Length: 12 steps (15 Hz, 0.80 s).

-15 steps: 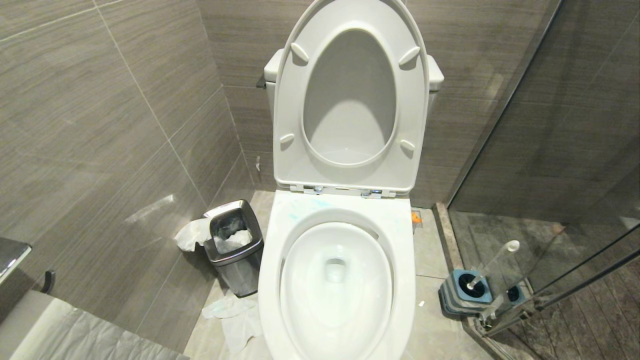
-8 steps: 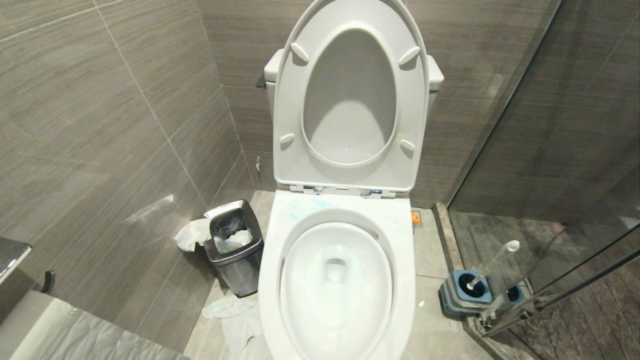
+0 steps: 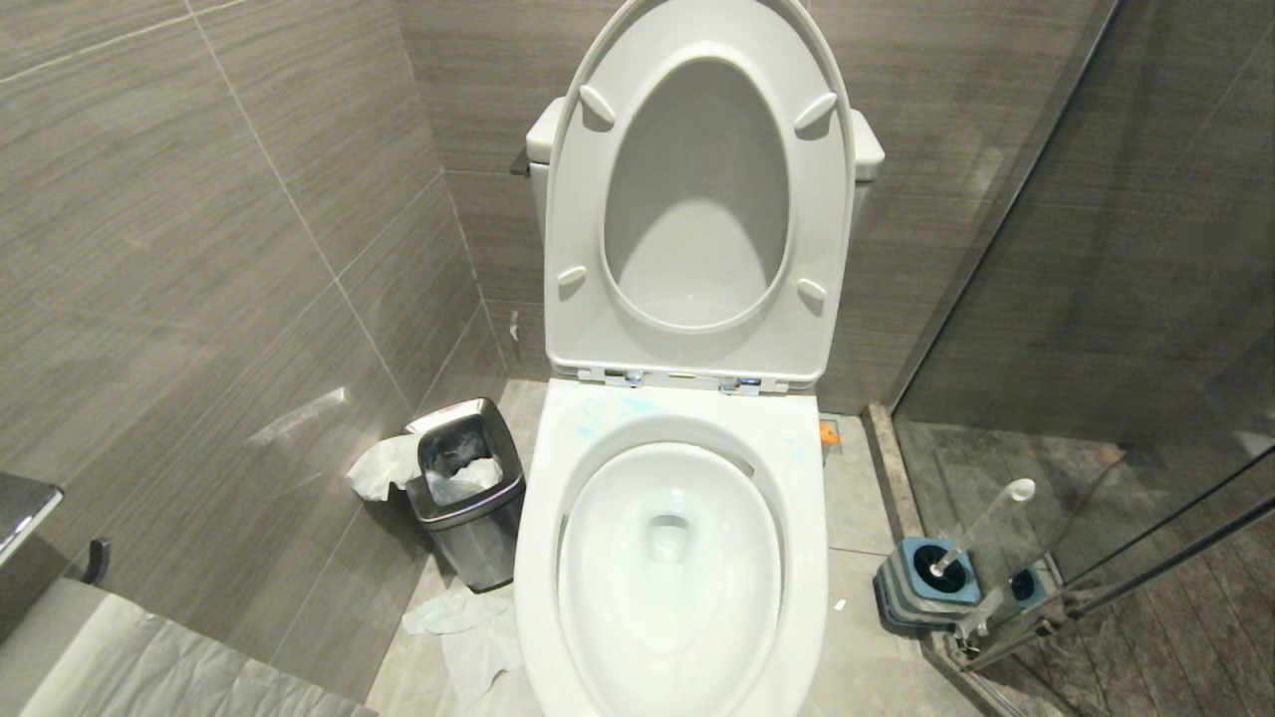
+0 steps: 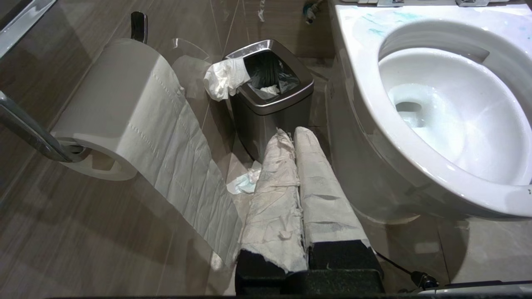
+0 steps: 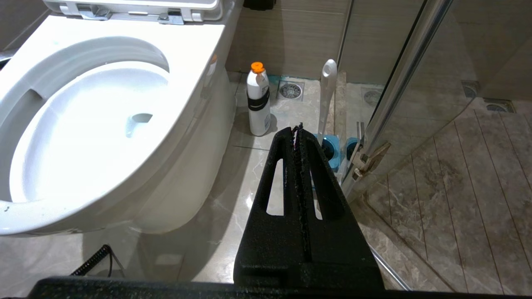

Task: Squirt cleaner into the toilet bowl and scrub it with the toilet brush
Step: Pour in the cleaning agent

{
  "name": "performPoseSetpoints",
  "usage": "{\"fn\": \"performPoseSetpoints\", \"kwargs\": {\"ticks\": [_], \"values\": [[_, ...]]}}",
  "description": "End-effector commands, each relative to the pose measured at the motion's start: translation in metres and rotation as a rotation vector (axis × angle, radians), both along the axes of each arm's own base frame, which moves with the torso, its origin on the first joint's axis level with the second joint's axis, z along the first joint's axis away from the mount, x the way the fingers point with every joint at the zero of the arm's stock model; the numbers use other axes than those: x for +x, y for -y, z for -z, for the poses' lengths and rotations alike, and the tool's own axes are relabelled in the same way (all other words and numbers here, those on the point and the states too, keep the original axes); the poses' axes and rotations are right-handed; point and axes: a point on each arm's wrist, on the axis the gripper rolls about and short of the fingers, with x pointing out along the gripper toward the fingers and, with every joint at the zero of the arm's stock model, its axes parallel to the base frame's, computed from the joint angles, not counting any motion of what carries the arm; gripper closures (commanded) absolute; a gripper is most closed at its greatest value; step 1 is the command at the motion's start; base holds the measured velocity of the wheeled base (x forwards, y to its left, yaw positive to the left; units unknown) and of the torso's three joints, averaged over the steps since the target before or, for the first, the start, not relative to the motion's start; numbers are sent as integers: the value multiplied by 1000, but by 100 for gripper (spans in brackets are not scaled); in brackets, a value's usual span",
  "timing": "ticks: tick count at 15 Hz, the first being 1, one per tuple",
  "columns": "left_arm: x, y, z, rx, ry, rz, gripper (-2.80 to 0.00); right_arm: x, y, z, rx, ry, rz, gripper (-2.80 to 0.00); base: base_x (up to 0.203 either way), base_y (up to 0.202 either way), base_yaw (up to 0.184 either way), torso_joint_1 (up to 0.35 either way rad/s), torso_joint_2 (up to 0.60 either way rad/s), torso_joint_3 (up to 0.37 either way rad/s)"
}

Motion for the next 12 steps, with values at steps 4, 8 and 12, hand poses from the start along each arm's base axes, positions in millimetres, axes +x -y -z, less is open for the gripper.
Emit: {"fn": "performPoseSetpoints", "kwargs": {"ticks": [4,8,12], "values": [[0,0,0,8,-3,2,0,0,0,0,-4,0,-1,0,0,0,0,0,0,0],[0,0,0,9,-3,2,0,0,0,0,-4,0,-1,0,0,0,0,0,0,0],[0,0,0,9,-3,2,0,0,0,0,-4,0,-1,0,0,0,0,3,3,-141]]}}
